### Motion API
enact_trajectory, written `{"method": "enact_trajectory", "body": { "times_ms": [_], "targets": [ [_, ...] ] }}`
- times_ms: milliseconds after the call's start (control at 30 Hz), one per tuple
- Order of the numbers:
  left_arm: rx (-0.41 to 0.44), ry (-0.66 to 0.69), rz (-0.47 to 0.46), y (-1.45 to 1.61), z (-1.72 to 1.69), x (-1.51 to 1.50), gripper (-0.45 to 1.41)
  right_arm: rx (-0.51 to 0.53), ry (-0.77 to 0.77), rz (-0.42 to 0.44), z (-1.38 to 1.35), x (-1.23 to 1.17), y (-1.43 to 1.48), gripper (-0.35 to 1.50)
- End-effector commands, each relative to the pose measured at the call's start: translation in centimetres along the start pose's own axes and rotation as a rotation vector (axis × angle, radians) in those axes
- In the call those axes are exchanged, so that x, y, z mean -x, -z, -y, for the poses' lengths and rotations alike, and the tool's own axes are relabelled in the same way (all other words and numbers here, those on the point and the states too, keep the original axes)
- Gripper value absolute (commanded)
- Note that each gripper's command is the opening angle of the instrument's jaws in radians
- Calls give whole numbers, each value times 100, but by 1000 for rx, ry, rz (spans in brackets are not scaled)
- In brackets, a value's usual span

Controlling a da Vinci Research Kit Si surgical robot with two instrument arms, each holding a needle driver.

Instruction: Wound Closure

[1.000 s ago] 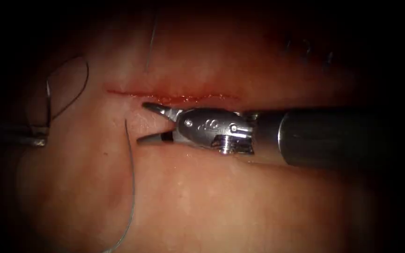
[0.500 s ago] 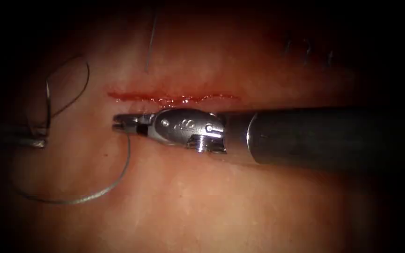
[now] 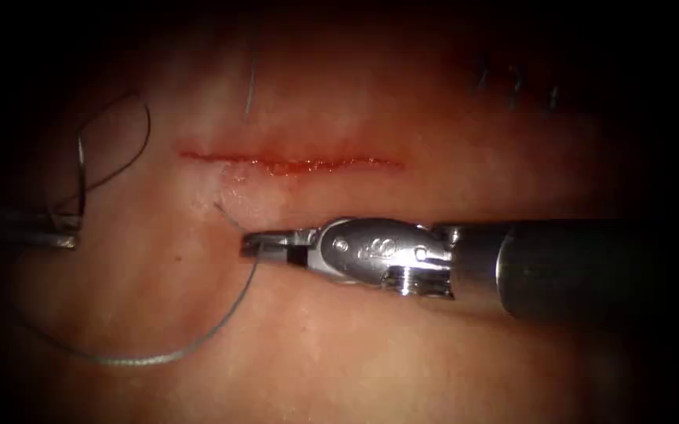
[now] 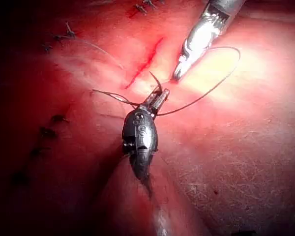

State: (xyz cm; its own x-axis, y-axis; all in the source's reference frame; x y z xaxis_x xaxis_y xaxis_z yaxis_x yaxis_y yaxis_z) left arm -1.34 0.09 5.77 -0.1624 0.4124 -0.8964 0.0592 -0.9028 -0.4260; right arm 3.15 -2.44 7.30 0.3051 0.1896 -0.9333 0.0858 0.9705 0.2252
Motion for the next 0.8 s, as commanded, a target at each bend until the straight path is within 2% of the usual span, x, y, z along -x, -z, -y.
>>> {"method": "enact_trajectory", "body": {
  "times_ms": [33,233,367,533,800],
  "targets": [
    [1,-2,-1,-5,5,5,-45,0,3,4,19,1,15,-35],
    [3,-2,-2,-6,4,5,-45,7,-12,24,58,-5,67,-35],
    [3,-2,-2,-6,3,5,-45,-18,-15,35,77,-11,85,-35],
    [4,-3,-2,-6,3,5,-45,-55,-18,28,95,-23,93,-35],
    [4,-3,-2,-5,3,6,-45,-179,-38,16,114,-32,90,-35]
  ]
}}
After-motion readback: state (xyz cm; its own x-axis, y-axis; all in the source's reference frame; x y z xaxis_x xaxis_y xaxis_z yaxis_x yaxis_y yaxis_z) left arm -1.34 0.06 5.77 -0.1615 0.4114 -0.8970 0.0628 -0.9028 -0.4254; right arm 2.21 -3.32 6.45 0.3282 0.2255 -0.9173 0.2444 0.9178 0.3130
